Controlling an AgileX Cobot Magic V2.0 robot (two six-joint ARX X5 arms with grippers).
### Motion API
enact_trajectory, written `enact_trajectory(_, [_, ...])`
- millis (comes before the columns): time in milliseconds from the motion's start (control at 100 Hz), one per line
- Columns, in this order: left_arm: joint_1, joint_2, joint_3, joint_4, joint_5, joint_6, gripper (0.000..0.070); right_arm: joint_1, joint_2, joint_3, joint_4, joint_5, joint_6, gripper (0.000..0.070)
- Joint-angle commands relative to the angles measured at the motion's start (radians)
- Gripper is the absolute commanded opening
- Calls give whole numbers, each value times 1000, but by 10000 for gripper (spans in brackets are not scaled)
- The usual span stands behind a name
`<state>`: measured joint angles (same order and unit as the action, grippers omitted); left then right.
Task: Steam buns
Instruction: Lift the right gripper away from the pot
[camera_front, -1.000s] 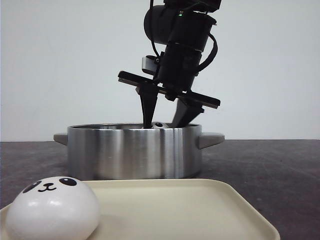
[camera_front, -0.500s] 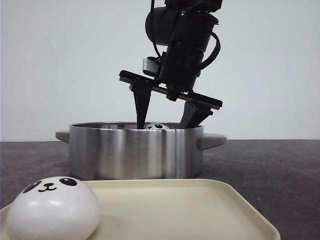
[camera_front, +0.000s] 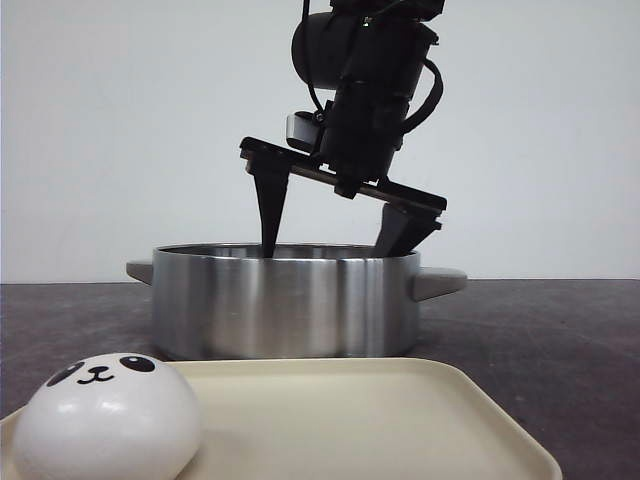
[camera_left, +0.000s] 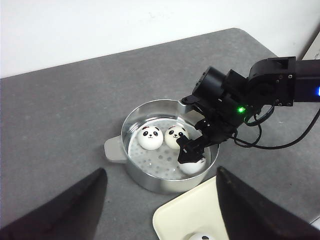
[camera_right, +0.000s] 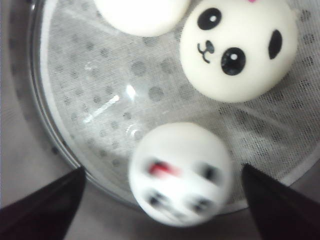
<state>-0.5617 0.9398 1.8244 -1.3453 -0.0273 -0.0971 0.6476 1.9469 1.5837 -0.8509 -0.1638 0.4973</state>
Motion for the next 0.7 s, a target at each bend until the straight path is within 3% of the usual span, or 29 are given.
enact_trajectory(0, [-8,10,18,3,-3,-5,394,-3,16,40,-27,10,-27,699])
enact_trajectory(80, [-8,10,12,-1,-3,-19,393,-3,10,104,-61,34,-50,693])
enact_trajectory(120, [-8,10,2,-1,3,-35,393,-2,-1,147,-88,50,-71,658])
enact_trajectory(270, [-8,10,-91,-42,85,-58,394,35,-93,288,-141,177,-193,255])
enact_trajectory(410, [-8,4,-255,-53,159,-101,394,108,-287,301,-85,335,-230,21])
enact_trajectory(620, [-29,-32,-573,109,321,-184,393,265,-574,301,-68,486,-271,10])
enact_trajectory(690, [-48,-31,-679,156,339,-198,394,329,-652,301,-86,543,-277,10])
